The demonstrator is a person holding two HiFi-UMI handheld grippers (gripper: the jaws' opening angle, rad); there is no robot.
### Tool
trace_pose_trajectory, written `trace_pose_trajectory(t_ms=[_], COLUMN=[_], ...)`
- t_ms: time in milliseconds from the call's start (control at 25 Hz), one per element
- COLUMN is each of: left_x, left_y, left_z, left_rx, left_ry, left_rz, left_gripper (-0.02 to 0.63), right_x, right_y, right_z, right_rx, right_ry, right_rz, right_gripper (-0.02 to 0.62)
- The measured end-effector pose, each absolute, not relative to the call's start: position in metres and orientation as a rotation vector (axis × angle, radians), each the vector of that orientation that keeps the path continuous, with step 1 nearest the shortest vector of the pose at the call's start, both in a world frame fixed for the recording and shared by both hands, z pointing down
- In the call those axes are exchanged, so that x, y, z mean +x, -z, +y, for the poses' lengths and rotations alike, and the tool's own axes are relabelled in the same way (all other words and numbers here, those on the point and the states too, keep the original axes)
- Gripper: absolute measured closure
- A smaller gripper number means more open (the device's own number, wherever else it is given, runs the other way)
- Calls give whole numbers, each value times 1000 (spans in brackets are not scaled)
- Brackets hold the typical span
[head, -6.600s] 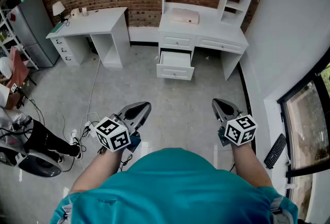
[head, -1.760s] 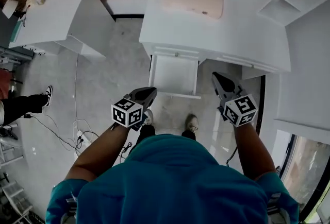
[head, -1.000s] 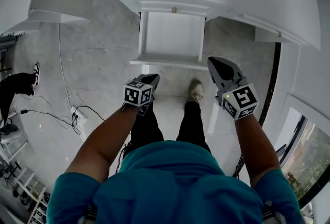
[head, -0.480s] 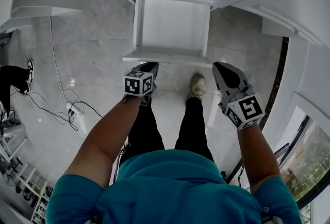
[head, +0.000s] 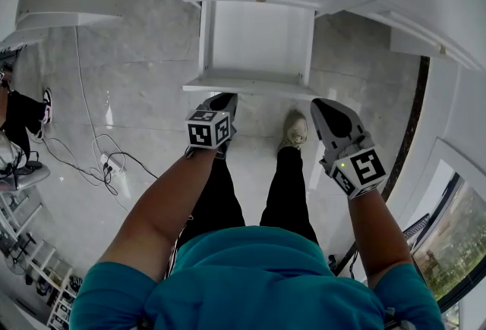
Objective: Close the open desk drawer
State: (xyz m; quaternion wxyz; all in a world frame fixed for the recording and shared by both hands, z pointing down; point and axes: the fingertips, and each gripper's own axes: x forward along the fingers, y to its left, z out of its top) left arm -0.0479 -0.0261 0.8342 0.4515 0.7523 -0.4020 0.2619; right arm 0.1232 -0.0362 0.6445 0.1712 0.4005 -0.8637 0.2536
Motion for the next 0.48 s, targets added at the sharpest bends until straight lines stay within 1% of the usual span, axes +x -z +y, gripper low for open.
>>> trace_pose_trajectory(t_ms=[480], left_x=[-46], left_y=[-831], left_z=[-58], left_rx=[1865], left_ry=[-612], left_rz=[-1012], left_gripper=[592], right_x=[123], right_y=[-645], right_z=[-45], right_rx=[1147], right_ry=[-721], right_rz=[-2449], right_gripper=[574])
